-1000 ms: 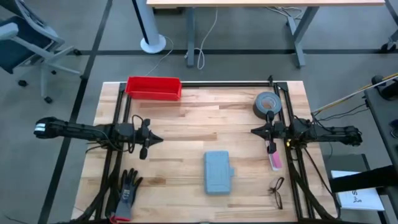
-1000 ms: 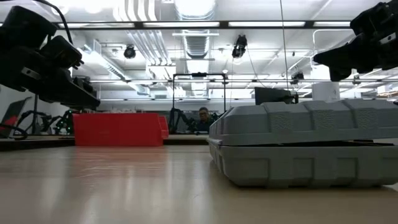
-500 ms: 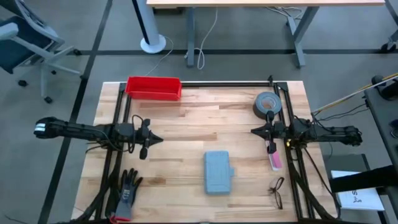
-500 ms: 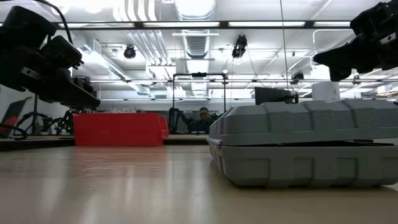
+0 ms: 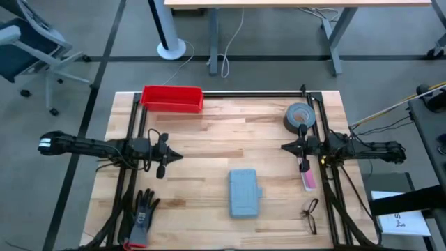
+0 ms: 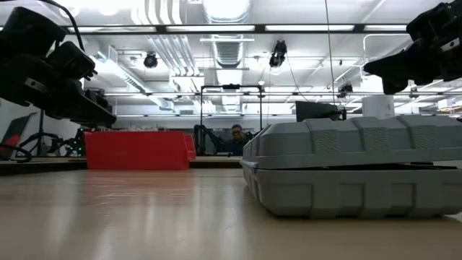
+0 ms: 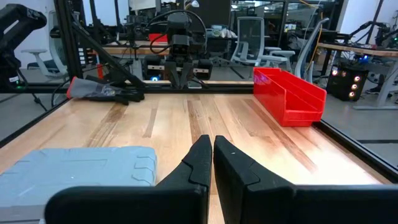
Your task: Prefit tool cases
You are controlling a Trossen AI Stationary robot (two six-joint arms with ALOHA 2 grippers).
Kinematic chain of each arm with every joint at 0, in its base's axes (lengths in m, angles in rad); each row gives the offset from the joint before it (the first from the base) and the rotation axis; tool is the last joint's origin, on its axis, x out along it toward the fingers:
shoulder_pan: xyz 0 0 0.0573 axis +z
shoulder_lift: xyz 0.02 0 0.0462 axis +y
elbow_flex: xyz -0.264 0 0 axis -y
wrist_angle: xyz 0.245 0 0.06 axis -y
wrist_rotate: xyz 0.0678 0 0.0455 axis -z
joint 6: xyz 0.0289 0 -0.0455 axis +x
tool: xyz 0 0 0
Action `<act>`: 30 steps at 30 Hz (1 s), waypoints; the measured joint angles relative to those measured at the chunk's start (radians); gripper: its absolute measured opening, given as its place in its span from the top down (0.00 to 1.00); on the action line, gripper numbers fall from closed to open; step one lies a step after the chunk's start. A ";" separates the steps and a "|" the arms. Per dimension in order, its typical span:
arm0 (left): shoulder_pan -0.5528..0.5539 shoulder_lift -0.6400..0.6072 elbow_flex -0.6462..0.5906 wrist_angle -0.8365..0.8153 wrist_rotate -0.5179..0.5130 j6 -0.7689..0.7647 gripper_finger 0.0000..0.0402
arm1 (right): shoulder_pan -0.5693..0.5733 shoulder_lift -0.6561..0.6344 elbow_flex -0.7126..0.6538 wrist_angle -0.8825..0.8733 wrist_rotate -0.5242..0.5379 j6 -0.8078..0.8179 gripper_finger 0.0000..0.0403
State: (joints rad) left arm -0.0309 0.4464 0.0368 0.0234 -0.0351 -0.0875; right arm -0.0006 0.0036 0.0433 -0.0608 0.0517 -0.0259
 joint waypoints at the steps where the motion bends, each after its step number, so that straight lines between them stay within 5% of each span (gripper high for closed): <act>1: 0.000 0.000 0.000 0.000 0.000 0.000 0.94 | 0.000 0.000 0.000 0.000 0.000 0.000 1.00; 30: 0.000 0.000 0.000 0.068 -0.005 0.000 0.94 | 0.000 0.000 0.000 0.000 0.000 0.000 1.00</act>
State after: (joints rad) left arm -0.0310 0.4461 0.0369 0.0912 -0.0399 -0.0875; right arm -0.0006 0.0032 0.0432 -0.0612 0.0517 -0.0261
